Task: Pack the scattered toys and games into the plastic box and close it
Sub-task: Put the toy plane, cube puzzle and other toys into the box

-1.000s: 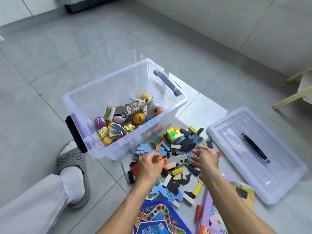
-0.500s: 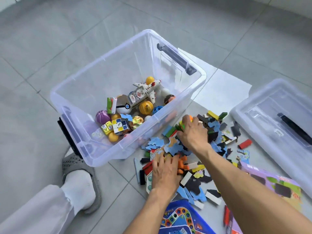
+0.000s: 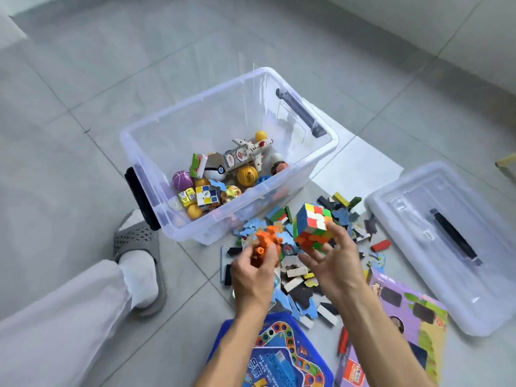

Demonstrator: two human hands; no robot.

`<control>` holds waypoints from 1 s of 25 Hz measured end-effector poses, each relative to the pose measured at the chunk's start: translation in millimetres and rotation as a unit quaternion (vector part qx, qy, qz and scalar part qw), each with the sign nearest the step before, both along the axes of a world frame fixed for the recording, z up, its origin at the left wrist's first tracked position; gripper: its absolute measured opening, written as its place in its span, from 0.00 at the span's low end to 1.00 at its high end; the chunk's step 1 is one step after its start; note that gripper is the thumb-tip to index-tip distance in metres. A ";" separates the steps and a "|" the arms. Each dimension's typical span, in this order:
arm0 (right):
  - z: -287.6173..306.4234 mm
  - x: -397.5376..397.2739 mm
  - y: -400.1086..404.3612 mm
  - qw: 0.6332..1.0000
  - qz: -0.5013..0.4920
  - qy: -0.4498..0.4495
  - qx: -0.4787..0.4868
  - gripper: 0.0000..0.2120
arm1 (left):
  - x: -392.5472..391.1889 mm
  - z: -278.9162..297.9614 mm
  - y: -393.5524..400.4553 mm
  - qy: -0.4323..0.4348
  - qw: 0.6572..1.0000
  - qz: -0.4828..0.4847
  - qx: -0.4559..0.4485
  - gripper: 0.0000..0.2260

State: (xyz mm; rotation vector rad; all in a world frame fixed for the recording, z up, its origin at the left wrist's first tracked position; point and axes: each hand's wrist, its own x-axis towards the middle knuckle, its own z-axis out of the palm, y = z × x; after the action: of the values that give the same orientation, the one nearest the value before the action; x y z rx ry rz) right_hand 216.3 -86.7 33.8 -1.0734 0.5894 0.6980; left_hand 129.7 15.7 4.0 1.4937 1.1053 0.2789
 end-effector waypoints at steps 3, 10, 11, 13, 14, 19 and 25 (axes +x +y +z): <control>45.4 6.9 49.6 0.996 0.049 -0.049 0.064 0.20 | 16.0 75.7 53.9 -0.115 0.987 0.107 -0.013 0.13; 112.1 16.0 48.0 0.987 0.002 -0.150 -0.058 0.07 | -2.2 120.6 94.0 -0.064 0.992 -0.018 0.110 0.11; 89.5 -1.7 25.9 0.984 0.016 -0.148 -0.095 0.07 | -18.8 106.9 77.7 -0.052 0.994 -0.012 0.095 0.11; 31.1 -48.5 -16.9 0.965 0.083 -0.089 -0.232 0.07 | -55.6 63.2 40.5 0.035 0.997 -0.058 0.047 0.11; 1.0 -71.2 -34.8 0.943 0.118 -0.055 -0.305 0.07 | -72.2 39.0 23.3 0.100 0.991 -0.090 0.020 0.11; -81.5 -122.3 -60.5 0.860 0.276 -0.091 -0.420 0.06 | -109.3 -60.8 9.1 0.324 0.930 -0.173 0.034 0.17; -106.2 -94.1 -49.9 0.811 0.310 -0.188 -0.459 0.18 | -65.5 -102.4 17.2 0.326 0.942 -0.078 -0.015 0.19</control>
State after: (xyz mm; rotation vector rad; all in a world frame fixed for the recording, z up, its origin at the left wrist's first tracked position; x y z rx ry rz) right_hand 122.3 -136.6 -72.4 -2.3232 0.1836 0.7250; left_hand 64.2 32.9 -98.4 1.6840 1.4827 -0.3753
